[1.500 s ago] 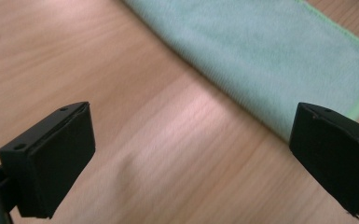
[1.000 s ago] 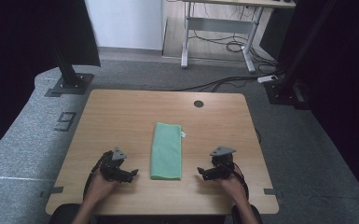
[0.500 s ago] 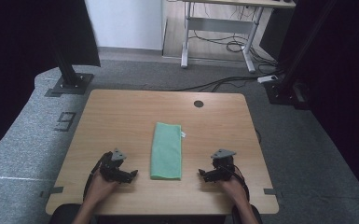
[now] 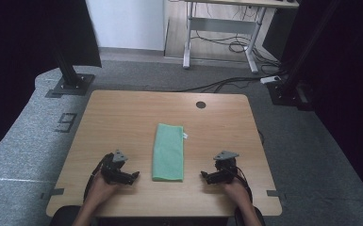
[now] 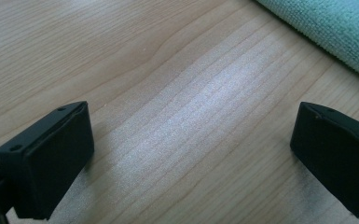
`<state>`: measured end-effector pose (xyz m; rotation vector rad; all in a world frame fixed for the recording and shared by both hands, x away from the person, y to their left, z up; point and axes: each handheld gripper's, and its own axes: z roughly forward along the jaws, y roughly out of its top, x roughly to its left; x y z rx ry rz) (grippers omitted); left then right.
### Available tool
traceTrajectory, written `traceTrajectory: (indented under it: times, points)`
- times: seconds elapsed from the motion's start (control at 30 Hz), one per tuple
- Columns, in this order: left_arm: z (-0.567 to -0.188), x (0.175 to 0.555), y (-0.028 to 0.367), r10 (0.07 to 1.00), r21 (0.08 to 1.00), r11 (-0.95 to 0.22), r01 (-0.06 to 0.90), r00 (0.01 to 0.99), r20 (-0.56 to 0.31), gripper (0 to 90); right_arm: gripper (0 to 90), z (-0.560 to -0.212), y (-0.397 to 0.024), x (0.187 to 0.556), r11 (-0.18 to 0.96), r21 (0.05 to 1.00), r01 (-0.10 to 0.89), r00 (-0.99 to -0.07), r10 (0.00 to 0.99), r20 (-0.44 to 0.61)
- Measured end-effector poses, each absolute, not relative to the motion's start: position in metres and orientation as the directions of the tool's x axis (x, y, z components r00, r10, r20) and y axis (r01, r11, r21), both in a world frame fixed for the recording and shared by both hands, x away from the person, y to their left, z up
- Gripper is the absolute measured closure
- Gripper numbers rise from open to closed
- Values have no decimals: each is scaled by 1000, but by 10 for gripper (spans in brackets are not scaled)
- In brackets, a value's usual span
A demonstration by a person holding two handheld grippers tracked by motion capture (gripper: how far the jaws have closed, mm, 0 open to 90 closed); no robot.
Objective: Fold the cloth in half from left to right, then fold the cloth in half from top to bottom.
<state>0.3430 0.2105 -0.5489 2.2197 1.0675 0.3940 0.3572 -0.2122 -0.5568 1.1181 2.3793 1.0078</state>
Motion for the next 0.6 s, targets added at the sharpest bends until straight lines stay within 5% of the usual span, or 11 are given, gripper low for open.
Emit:
traceTrajectory:
  times: [0.6]
  points:
    - [-549,343,210,796,657,-454,602,606,-6,0,0,-557,-212,357,443,716,539,-640,768,6]
